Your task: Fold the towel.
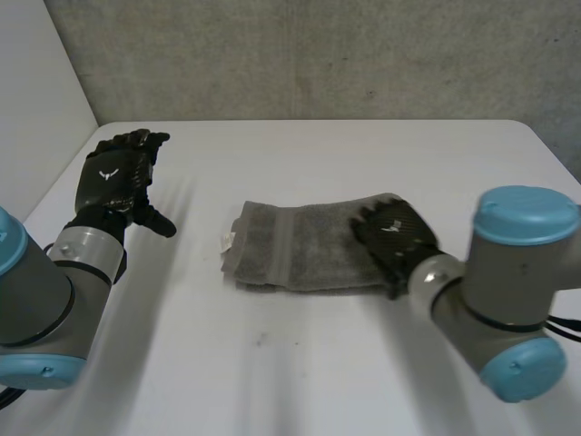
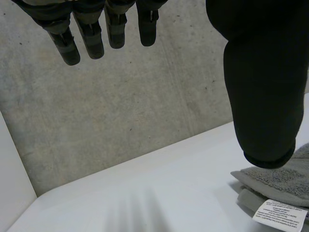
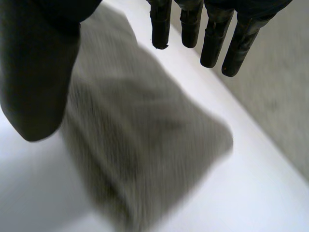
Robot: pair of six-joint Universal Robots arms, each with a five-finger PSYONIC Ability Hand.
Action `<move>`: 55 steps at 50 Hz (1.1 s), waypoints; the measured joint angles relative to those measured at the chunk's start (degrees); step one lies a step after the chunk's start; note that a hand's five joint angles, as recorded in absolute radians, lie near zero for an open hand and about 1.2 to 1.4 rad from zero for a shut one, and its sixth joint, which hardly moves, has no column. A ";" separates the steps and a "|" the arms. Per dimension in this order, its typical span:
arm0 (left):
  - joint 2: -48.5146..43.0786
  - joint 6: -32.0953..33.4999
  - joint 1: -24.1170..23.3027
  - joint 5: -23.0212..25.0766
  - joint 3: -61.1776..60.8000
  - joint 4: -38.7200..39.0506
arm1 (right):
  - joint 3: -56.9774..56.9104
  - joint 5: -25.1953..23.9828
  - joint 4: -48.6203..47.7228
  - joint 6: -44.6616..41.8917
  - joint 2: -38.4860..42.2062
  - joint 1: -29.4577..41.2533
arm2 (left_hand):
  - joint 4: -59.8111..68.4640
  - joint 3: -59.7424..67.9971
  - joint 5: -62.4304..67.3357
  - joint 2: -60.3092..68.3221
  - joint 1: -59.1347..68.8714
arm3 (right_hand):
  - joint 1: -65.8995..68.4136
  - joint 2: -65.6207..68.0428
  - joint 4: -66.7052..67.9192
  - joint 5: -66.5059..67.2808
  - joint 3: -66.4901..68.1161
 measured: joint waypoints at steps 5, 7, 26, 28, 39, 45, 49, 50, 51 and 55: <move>-0.24 0.00 -0.17 0.00 -0.12 0.00 | 3.23 -0.23 -0.34 -0.08 1.67 -6.23 | 0.00 0.00 0.00 0.00 0.00 | 5.96 5.31 3.83 5.75 4.70; -0.36 0.01 -0.24 0.01 -0.20 0.01 | 3.67 -0.31 -0.59 -0.83 2.96 -7.99 | 0.00 0.00 0.00 0.00 0.00 | 18.06 17.56 15.63 17.88 16.66; 0.30 0.12 -0.46 0.04 -0.37 -0.11 | 7.83 -0.54 -4.95 -3.11 0.90 -11.12 | 0.00 0.00 0.00 0.00 0.00 | 47.21 56.18 61.75 62.43 62.56; 0.72 0.20 -0.58 0.08 -0.30 -0.16 | 9.13 -0.63 -4.76 -4.07 -0.83 -11.90 | 0.00 0.00 0.00 0.00 0.00 | 47.21 56.18 61.75 62.43 62.56; 4.52 0.20 -2.49 0.07 4.70 -1.00 | 1.87 -4.66 -4.18 -13.94 -3.80 -9.02 | 0.00 0.00 0.00 0.00 0.00 | 47.21 57.85 61.75 62.44 62.56; 4.01 0.05 -5.75 -0.14 11.52 -3.63 | -12.01 -7.43 -2.05 -14.68 3.40 3.02 | 0.00 0.00 0.00 0.00 0.00 | 47.21 58.91 61.92 62.83 62.56; 1.82 -0.15 -7.97 -0.39 16.39 -6.09 | -21.07 -8.61 1.54 -14.41 10.68 10.43 | 0.00 0.00 0.00 0.00 0.00 | 47.21 58.91 61.92 63.49 62.56; 1.27 -0.24 -8.33 -0.43 17.23 -6.50 | -22.26 -8.76 2.24 -14.36 11.96 11.41 | 0.00 0.00 0.00 0.00 0.00 | 47.21 58.91 61.92 63.53 62.56; 0.42 -0.41 -8.84 -0.48 18.40 -7.06 | -23.94 -8.97 3.44 -14.29 13.91 12.83 | 0.00 0.00 0.00 0.00 0.00 | 47.21 58.92 61.92 63.54 62.56; -2.39 -1.28 -10.30 -0.74 21.42 -8.49 | -27.56 -9.26 7.41 -14.10 19.34 16.35 | 0.00 0.00 0.00 -0.01 0.00 | 47.21 59.99 61.92 64.02 62.56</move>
